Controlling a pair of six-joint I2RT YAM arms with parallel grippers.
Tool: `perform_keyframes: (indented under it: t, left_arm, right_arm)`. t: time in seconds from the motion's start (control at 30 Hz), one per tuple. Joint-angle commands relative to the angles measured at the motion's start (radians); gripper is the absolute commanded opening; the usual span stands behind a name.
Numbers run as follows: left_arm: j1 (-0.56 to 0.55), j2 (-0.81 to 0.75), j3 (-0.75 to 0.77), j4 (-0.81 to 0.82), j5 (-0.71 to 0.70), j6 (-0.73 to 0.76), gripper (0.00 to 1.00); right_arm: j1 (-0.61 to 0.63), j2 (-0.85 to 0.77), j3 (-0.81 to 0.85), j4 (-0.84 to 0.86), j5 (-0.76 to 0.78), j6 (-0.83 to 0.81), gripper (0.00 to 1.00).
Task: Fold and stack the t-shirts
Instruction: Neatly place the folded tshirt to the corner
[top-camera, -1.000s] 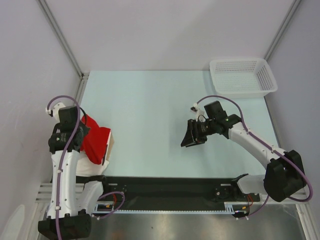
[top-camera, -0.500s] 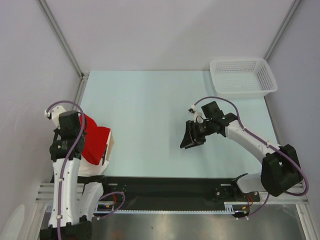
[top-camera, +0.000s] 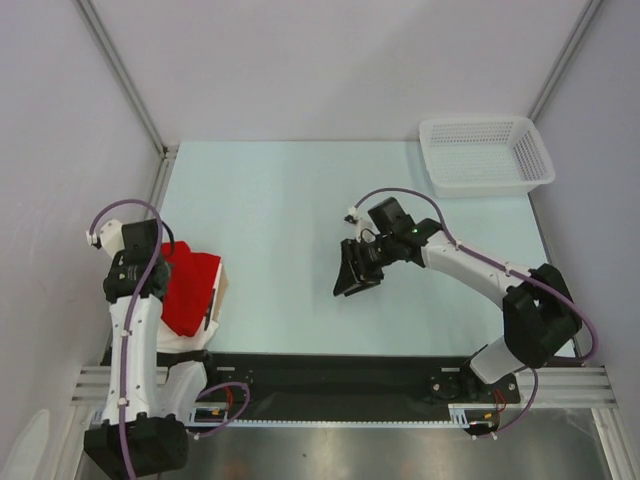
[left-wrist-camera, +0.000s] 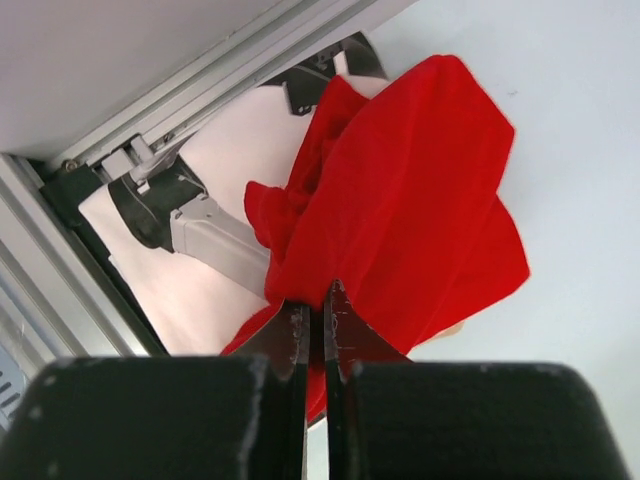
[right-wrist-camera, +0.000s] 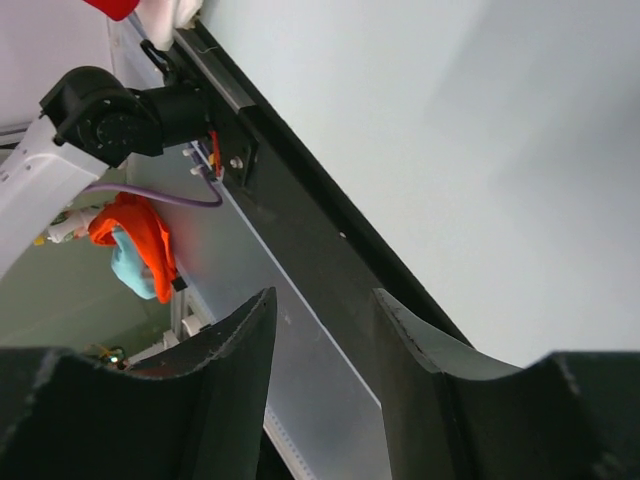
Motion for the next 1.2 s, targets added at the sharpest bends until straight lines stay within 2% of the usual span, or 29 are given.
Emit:
perform_keyframes:
  t: [0.0, 0.23, 0.47, 0.57, 0.67, 0.73, 0.83, 0.87, 1.0, 1.17]
  left_arm:
    - [0.047, 0.017, -0.044, 0.014, 0.023, -0.051, 0.00]
    - [0.126, 0.011, -0.131, 0.038, 0.041, -0.126, 0.00]
    - [0.288, 0.051, -0.150, 0.092, 0.113, -0.071, 0.00]
    - [0.301, 0.043, -0.134, 0.086, 0.130, -0.063, 0.00]
    - [0.299, 0.037, -0.110, 0.075, 0.256, -0.072, 0.00]
    - [0.264, 0.034, -0.102, 0.087, 0.387, -0.080, 0.00]
    - [0.163, -0.001, -0.085, 0.167, 0.490, -0.106, 0.00]
    - [0.091, -0.016, -0.076, 0.232, 0.542, -0.118, 0.00]
    - [-0.093, -0.049, 0.004, 0.327, 0.549, -0.159, 0.00]
    - [-0.303, 0.072, 0.212, 0.330, 0.612, -0.147, 0.00]
  right_arm:
    - [0.030, 0.030, 0.055, 0.073, -0.014, 0.064, 0.49]
    - [0.038, 0.041, 0.061, 0.013, -0.004, 0.027, 0.48]
    - [0.039, 0.048, 0.073, -0.056, 0.009, -0.020, 0.48]
    - [0.038, 0.053, 0.067, -0.053, 0.006, -0.020, 0.48]
    - [0.038, 0.056, 0.061, -0.038, 0.002, -0.014, 0.48]
    - [0.038, 0.053, 0.063, -0.036, 0.006, -0.009, 0.48]
    - [0.035, 0.041, 0.064, -0.038, 0.015, -0.009, 0.48]
    - [0.030, 0.029, 0.072, -0.051, 0.022, -0.009, 0.48]
    - [-0.001, -0.008, 0.092, -0.099, 0.078, -0.025, 0.48]
    - [-0.091, -0.071, 0.109, -0.159, 0.125, -0.035, 0.50]
